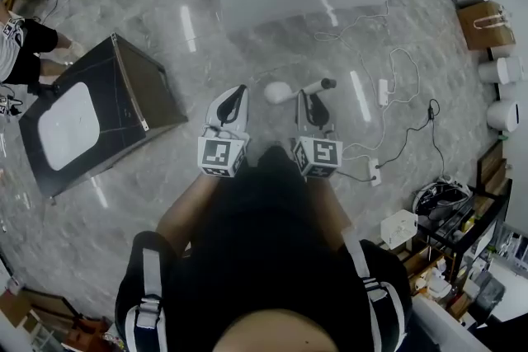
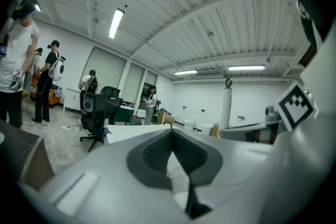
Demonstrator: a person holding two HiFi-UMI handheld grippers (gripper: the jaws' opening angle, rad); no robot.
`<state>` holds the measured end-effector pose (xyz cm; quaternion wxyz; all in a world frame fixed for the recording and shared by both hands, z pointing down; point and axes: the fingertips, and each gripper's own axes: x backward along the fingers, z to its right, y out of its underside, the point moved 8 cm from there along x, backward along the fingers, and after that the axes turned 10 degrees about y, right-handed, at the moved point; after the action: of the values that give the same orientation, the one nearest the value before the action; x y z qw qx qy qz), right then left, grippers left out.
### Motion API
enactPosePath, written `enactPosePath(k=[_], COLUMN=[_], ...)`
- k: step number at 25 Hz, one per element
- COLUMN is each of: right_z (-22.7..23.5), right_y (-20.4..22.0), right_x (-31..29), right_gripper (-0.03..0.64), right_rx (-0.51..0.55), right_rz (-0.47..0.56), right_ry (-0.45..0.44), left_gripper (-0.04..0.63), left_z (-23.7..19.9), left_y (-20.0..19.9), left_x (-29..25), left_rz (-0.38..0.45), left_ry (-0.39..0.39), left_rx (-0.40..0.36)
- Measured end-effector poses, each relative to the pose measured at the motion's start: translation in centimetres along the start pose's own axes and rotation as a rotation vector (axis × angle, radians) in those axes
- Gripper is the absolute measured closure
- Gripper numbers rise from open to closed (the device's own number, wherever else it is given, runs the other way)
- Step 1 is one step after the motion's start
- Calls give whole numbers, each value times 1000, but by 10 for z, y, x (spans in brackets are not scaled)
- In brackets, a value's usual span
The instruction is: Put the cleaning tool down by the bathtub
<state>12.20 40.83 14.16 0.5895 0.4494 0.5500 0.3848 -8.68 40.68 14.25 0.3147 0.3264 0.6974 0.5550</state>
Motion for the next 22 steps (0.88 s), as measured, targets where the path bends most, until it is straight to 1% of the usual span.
enactPosePath(k=[5,9,14,22], right_z=[-1,4,24,53], right_y=[0,-6,-13,-19], right_x=[-12,-27,-53,-100], right_gripper=[532,532,532,532], right_rx=[10,-5,-12,-15], right_rz=[-6,3,16,12], right_ry=[25,8,-20,-75], left_gripper=[586,586,586,586], left_z=[-10,-14,-11,-10], left_y=[-1,-1,0,-5], left_x=[-11,-26,-59,-107], left_rz=[1,-2,-15,-11], left_ry=[10,0,-12,-65], left_rx=[-1,1,2,-8])
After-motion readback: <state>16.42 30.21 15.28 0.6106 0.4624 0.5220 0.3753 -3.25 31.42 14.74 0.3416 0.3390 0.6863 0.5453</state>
